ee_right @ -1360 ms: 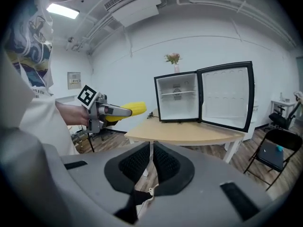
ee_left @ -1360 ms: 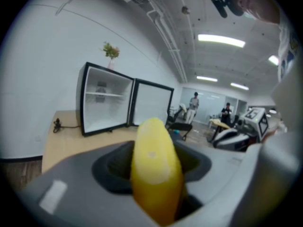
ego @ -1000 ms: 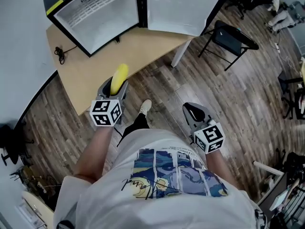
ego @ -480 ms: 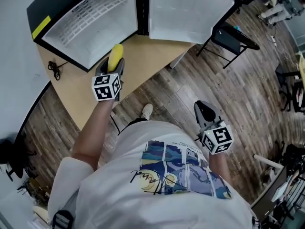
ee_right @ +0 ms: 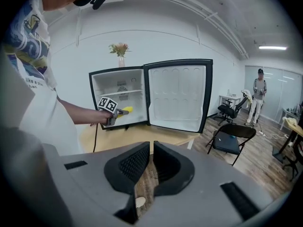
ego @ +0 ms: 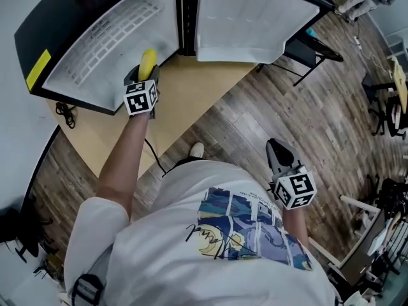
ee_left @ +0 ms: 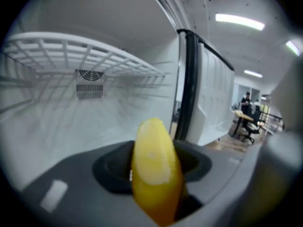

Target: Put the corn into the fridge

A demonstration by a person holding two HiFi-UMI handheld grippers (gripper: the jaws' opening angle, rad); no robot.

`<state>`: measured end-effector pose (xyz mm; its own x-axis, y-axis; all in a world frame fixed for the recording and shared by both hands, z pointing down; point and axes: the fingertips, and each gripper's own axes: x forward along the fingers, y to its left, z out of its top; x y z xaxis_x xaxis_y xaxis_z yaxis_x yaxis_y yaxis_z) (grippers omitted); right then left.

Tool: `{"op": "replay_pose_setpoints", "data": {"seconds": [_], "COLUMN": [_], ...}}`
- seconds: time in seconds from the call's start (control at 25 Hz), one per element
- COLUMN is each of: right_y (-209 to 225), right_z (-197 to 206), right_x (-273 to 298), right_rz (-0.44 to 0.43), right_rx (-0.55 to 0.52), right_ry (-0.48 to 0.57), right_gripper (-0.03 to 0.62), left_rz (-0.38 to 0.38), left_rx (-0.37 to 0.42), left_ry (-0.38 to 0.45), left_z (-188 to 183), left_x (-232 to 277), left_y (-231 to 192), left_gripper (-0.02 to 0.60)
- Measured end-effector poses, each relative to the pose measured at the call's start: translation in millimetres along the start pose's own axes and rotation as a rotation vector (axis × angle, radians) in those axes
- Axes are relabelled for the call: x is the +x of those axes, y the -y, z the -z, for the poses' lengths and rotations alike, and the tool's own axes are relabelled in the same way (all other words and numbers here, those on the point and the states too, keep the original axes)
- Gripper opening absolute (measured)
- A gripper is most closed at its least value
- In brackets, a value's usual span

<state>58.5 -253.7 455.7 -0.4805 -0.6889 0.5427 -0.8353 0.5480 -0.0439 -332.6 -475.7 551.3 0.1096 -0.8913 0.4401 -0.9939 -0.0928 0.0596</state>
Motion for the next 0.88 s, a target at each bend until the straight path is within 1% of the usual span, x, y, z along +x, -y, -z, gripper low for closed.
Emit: {"op": "replay_pose_setpoints", "data": {"seconds": [0.2,0.52,0.88], "right_y": [11.6,30.2,47.8], "right_z": [11.0,16.6,28.3], "right_x": [-1.0,-9.3,-20.0], "right_rz": [0.059,0.137,0.205], "right_rx": [0.034,0.071,0.115], "right_ry": [-0.049,-0.104,-0.155], "right_gripper": [0.028,0.028,0.028], "left_rz": [-0.033,-0.097,-0.158], "left_rx": [0.018,0.03,0.067], "left_ry": [-0.029,-0.085,-0.138], "left_z": [0.6,3.5,7.7], "left_x": [44.4,108.3,158.1], "left_y": [-21.4,-50.4,-72.0], "left_gripper": [0.245,0.245,0.245]}}
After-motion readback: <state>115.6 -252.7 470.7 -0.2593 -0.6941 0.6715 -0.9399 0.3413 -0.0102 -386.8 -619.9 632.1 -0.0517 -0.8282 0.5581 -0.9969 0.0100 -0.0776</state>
